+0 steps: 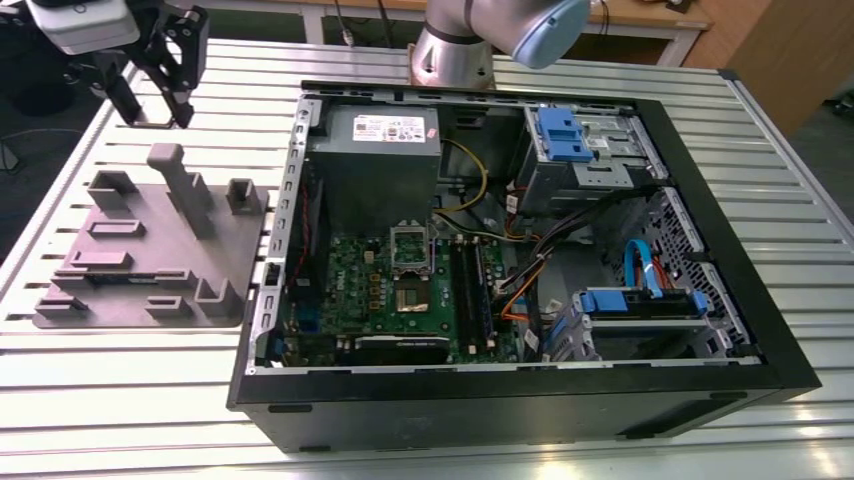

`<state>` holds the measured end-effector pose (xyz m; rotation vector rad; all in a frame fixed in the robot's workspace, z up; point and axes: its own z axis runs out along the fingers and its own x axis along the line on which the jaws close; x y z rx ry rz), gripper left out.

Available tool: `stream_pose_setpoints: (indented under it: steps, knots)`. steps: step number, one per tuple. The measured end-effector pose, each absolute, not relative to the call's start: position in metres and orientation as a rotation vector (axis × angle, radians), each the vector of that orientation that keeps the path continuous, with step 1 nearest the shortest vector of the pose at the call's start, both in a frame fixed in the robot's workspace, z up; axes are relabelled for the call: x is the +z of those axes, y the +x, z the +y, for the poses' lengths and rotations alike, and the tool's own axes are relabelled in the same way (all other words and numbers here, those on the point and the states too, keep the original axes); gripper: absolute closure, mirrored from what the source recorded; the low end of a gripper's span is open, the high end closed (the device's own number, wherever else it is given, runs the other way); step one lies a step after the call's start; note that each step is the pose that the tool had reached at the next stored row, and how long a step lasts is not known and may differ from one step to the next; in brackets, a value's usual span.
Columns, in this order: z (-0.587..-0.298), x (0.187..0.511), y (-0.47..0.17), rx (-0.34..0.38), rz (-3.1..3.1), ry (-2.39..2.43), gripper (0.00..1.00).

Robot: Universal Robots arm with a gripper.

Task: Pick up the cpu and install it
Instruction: 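Pick up the cpu and move it towards the insertion slot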

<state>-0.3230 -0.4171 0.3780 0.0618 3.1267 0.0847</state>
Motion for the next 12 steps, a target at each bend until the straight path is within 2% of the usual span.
stream_pose_setpoints:
  steps: [12]
  knots:
    - [-0.417,0.378,-0.311,0.085,3.127,0.062,0.53]
